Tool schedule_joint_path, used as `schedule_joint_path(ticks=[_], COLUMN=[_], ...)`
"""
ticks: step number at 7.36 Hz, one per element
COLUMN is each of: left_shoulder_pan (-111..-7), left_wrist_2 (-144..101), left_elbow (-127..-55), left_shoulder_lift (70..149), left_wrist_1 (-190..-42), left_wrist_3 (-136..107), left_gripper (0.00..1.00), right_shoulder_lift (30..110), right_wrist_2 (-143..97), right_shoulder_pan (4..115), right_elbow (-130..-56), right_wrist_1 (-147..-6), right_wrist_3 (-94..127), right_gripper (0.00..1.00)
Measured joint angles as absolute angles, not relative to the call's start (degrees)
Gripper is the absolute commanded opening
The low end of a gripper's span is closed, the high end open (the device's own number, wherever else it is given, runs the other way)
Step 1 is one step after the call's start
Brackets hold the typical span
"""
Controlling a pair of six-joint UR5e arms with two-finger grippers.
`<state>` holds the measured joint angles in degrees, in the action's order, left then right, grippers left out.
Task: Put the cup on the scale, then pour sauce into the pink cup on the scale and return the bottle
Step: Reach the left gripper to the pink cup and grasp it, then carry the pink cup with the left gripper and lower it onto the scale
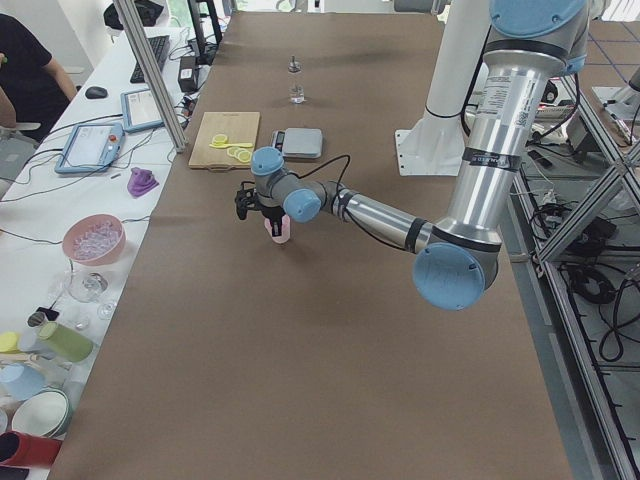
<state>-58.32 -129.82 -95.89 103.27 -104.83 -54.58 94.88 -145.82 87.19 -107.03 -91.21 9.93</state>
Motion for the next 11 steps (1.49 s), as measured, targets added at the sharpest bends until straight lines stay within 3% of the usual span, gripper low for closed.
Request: schedule_joint_path(ticks=[2,5,9,11], left_shoulder_pan=[-59.4,-58.7,-49.1,-44.6], left_wrist_2=[-131.0,-130.7,-125.7,-121.2], left_elbow=[-99.0,-99.6,-98.6,-94.6], left_shoulder_lift=[107.5,121.0,131.1,136.6], left_wrist_1=[-95.8,-81.9,-80.9,-81.4], left_wrist_3=[-54.8,-63.0,-81.5,-87.9], left_gripper=[0.0,0.0,0.0,0.0], right_shoulder_lift=[95.0,95.4,95.2,95.2], right_wrist_2=[-144.8,-142.2,-142.0,-141.4], right_shoulder_pan=[87.2,87.2,86.8,86.6], right_elbow=[-107.2,-107.6,-107.9,-108.4], right_wrist_1=[-91.0,-90.9,-91.0,-91.0], right_wrist_3=[9.9,9.9,11.4,11.4], right_gripper=[1.0,1.0,1.0,1.0])
